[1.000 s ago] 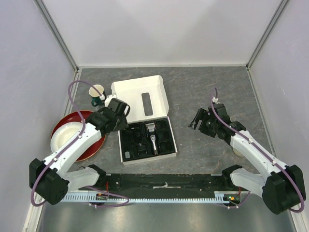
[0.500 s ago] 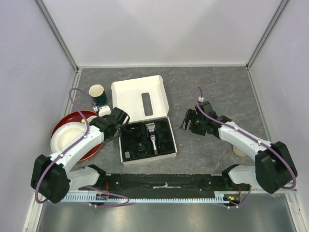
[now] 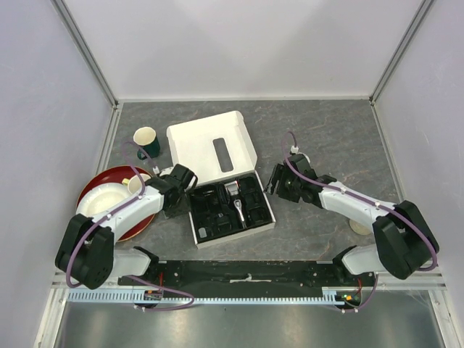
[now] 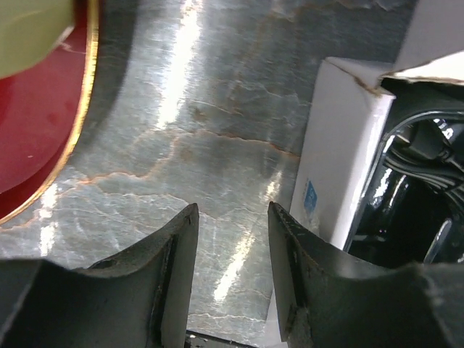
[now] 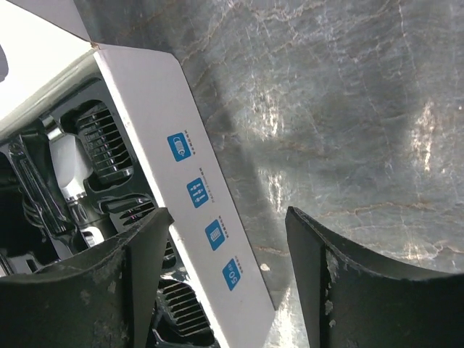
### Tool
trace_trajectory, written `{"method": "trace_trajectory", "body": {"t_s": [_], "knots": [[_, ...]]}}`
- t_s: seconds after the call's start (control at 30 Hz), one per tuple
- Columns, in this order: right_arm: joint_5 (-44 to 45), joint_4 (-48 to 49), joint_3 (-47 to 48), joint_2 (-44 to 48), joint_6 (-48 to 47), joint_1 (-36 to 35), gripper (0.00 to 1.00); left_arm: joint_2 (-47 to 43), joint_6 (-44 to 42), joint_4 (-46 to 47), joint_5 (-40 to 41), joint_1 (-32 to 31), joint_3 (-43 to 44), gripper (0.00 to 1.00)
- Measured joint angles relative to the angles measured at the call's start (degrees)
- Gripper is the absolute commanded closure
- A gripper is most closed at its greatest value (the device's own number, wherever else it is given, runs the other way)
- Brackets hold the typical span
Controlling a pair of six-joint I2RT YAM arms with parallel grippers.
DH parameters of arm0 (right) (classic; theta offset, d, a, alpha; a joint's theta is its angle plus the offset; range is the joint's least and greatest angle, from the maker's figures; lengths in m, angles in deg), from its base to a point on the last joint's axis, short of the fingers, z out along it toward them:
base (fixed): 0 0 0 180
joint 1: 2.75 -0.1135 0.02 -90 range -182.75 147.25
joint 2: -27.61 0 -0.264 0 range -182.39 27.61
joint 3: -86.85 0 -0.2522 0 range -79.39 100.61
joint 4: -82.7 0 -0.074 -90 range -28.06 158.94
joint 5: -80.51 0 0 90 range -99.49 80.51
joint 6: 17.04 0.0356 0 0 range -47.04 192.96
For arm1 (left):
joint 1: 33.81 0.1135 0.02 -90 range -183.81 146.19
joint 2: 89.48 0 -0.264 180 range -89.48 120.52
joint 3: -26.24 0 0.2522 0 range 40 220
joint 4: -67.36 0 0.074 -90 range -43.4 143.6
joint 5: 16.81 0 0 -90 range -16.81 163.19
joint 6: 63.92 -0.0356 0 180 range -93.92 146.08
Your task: Sort the hair-cutting tools
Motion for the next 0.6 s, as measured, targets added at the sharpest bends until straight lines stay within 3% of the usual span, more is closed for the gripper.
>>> {"method": "trace_trajectory", "body": {"t_s": [0.3, 0.6], "knots": [[3.8, 3.7, 0.0, -1.4, 0.6, 0.4, 0.27, 1.3, -6.4, 5.2, -8.9, 0.2, -0.5, 0.49], [6.3, 2.3, 0.3, -3.3, 0.6, 0.3, 0.27, 11.1, -10.4, 16.8, -15.0, 0.4, 5.8, 0.48]]}}
